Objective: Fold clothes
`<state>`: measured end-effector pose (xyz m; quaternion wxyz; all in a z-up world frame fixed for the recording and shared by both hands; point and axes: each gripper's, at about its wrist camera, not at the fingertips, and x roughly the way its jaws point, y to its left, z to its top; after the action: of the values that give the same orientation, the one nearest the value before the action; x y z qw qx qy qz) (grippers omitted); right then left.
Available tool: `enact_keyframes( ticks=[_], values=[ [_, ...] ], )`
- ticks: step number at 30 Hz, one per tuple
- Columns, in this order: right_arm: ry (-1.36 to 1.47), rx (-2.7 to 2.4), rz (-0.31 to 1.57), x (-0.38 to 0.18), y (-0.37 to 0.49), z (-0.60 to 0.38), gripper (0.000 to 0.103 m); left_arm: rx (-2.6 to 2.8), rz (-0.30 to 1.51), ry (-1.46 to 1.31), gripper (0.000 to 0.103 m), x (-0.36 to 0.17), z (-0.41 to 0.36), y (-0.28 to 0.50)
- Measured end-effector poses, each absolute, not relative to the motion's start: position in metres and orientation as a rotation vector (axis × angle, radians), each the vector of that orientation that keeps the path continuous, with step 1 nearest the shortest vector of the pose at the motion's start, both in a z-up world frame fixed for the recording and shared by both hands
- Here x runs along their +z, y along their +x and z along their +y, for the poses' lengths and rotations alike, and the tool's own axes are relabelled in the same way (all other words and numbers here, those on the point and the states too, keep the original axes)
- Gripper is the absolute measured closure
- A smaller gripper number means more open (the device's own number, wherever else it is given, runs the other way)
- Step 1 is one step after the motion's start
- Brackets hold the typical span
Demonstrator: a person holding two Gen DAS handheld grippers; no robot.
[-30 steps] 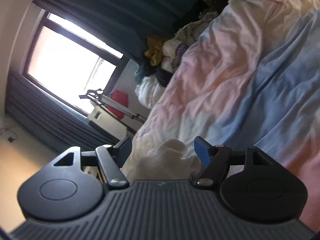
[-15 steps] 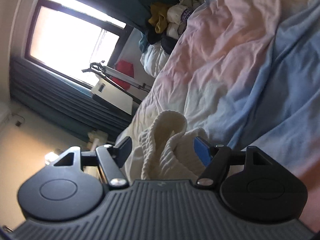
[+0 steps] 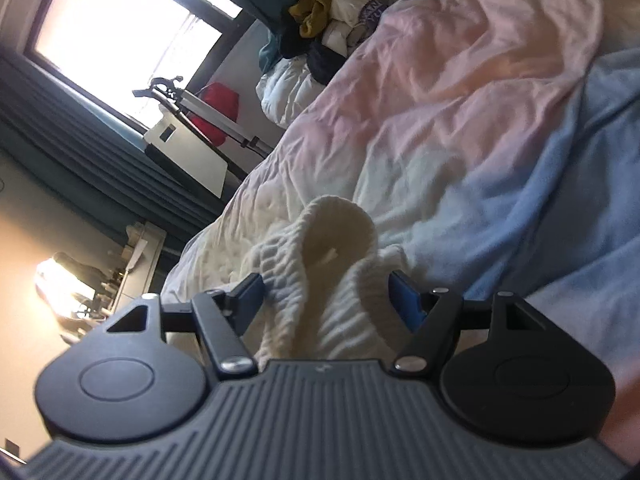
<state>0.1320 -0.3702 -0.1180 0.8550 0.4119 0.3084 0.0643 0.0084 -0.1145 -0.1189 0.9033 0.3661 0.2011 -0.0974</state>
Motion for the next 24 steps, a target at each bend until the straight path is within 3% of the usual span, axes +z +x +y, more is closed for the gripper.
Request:
enact_keyframes(
  ticks=[5,8,10,11,12,15,20,24],
  values=[
    [0.788,0.140,0.633,-0.115,0.144,-0.355,0.032,-0.185,0.402,0.766,0.026,-0.123,-0.104,0.006],
    [0.758,0.145,0.615,-0.112,0.148,-0.349,0.048,-0.171,0.399,0.770,0.029,-0.127,-0.101,0.010],
    [0.740,0.147,0.604,-0.109,0.150,-0.347,0.063,-0.173,0.406,0.765,0.036,-0.128,-0.100,0.013],
    [0.731,0.147,0.598,-0.108,0.150,-0.346,0.070,-0.172,0.410,0.757,0.044,-0.127,-0.098,0.013],
    [0.722,0.148,0.592,-0.107,0.151,-0.345,0.074,-0.171,0.414,0.746,0.058,-0.126,-0.096,0.014],
    [0.708,0.153,0.555,-0.100,0.151,-0.343,0.079,-0.184,0.427,0.701,0.082,-0.118,-0.086,0.016],
    [0.709,0.187,0.402,-0.078,0.140,-0.344,0.081,-0.219,0.408,0.685,0.090,-0.100,-0.078,0.005],
    [0.686,0.124,0.401,-0.079,0.136,-0.347,0.081,-0.272,0.431,0.634,0.091,-0.089,-0.070,-0.006]
  ],
)
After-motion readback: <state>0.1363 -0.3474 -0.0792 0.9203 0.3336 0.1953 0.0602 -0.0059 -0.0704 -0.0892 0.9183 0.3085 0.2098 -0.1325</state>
